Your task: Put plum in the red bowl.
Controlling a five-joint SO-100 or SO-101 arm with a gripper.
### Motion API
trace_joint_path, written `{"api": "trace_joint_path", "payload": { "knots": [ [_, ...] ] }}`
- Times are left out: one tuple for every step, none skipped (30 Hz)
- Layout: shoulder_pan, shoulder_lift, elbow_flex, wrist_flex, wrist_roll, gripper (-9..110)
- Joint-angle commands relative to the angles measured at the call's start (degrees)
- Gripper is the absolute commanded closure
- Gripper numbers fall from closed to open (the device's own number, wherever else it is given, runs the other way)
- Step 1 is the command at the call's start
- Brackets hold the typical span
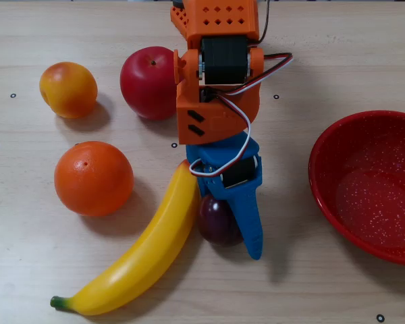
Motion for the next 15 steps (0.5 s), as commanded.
{"api": "trace_joint_path", "payload": {
  "knots": [
    [-0.18, 2.46, -1.93, 1.14, -1.41, 58],
    [-0.18, 2.46, -1.93, 1.14, -1.41, 58],
    [-0.09, 2.46, -1.93, 1.14, -1.41, 59],
    [-0.09, 2.46, -1.85, 1.14, -1.49, 59],
    [-0.09, 2.46, -1.76, 1.14, -1.67, 59],
    [-0.09, 2.46, -1.76, 1.14, -1.67, 59],
    [-0.09, 2.46, -1.76, 1.14, -1.76, 59],
    [0.00, 2.46, -1.76, 1.14, -1.76, 59],
    [0.00, 2.46, -1.76, 1.14, -1.76, 60],
    [0.00, 2.46, -1.76, 1.23, -1.85, 61],
    [0.00, 2.46, -1.76, 1.23, -1.85, 62],
    [0.09, 2.46, -1.76, 1.32, -1.93, 64],
    [0.09, 2.46, -1.76, 1.41, -2.02, 66],
    [0.09, 2.46, -1.76, 1.41, -2.02, 68],
    [0.18, 2.46, -1.76, 1.41, -2.02, 70]
  ]
}}
